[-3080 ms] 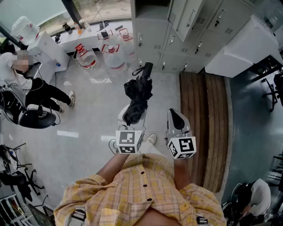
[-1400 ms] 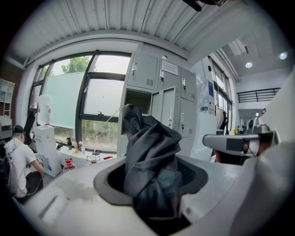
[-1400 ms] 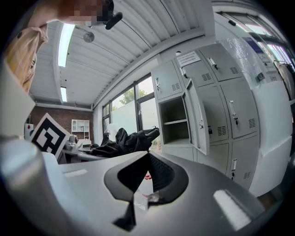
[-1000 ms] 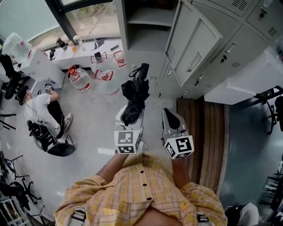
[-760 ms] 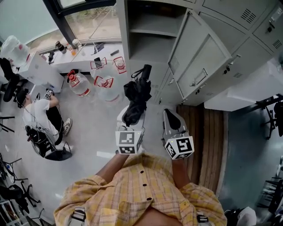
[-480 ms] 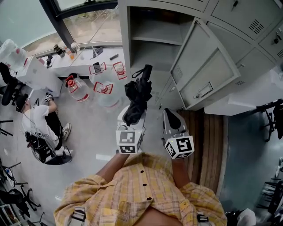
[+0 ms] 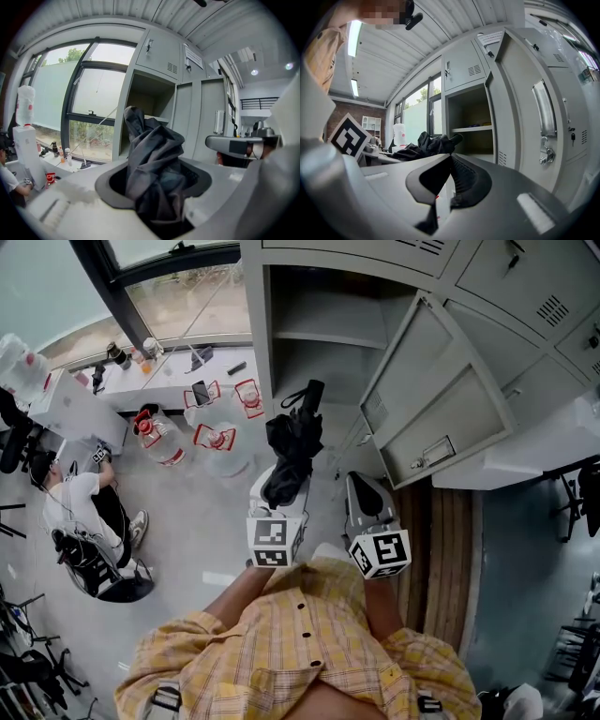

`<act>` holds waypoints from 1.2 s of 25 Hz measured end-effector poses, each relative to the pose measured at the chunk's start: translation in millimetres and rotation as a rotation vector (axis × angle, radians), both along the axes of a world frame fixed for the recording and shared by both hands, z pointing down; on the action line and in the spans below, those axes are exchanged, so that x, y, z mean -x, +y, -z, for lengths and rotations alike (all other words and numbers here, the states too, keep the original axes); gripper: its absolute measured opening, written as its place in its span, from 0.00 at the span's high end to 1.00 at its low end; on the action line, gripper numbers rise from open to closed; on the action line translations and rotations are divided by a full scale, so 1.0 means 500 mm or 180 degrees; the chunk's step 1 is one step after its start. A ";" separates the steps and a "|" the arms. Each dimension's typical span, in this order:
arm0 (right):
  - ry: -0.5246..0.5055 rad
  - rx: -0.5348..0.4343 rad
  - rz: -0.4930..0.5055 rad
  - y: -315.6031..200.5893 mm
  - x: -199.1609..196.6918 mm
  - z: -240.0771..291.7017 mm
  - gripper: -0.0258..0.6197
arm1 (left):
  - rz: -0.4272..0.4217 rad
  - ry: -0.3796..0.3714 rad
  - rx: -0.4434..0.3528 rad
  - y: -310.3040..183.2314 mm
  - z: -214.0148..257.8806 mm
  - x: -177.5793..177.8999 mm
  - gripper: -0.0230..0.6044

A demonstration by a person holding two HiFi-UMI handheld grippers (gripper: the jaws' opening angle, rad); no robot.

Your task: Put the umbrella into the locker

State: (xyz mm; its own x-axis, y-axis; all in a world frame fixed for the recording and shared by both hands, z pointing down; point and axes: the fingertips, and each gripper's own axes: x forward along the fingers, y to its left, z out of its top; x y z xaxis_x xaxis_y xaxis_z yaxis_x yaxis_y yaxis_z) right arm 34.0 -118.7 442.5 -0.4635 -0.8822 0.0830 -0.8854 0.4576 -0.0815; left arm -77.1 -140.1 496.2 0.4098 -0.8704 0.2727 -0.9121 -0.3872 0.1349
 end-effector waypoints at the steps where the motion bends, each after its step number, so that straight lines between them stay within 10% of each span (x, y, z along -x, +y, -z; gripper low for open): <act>1: 0.0000 0.0011 0.0011 -0.008 -0.003 -0.001 0.96 | 0.0011 -0.0004 0.0018 -0.007 -0.002 -0.003 0.58; 30: -0.0146 0.0211 0.0277 -0.198 -0.053 -0.040 0.96 | 0.0179 -0.0041 0.0316 -0.236 -0.046 -0.068 0.58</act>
